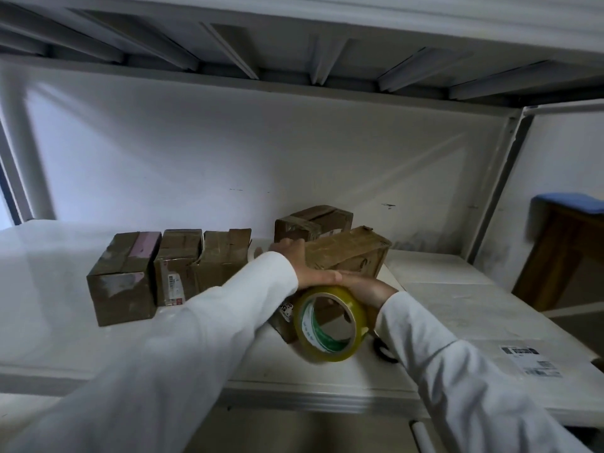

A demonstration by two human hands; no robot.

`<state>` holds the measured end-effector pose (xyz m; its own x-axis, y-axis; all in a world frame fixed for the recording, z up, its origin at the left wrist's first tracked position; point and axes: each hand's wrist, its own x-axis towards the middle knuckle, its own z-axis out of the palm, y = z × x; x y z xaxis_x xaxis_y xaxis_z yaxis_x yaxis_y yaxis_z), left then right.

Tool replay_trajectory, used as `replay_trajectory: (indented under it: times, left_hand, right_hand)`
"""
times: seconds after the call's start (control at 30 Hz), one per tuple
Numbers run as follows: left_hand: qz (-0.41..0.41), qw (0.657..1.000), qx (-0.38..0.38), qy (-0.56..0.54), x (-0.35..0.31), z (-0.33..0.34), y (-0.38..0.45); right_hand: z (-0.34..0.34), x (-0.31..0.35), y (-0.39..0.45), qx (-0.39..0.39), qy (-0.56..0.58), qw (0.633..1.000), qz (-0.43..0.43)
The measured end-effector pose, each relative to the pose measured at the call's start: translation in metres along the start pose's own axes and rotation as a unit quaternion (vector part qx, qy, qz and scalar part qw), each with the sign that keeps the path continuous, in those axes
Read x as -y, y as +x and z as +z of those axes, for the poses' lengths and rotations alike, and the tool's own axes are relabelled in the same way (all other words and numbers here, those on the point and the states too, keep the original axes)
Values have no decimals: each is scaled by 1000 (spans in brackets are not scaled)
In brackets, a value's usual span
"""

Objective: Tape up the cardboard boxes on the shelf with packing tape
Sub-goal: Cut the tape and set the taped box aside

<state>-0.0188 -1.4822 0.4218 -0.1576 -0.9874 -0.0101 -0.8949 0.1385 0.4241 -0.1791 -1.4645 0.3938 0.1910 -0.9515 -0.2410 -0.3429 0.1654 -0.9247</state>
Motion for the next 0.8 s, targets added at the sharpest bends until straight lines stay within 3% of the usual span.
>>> replay_trajectory:
  times: [0.17,0.37,0.6,0.7,0.8]
  left_hand:
    - [-18,999,34,19,-3,6,5]
    - [-23,1000,1,20,-7,7,2]
    - [-25,999,-21,-9,-11,9,-5]
    - [-36,999,-21,-17,-14,8,-8]
    - [-50,998,-25,-9,-16,6,-11]
  right_hand:
    - [11,-16,-4,-15,164,983,80]
    - [21,-15,-9,-36,238,968,70]
    - [31,-21,-17,-52,325,937,119]
    - [32,-18,-17,-53,325,936,125]
    - [25,-7,-22,-63,219,971,78]
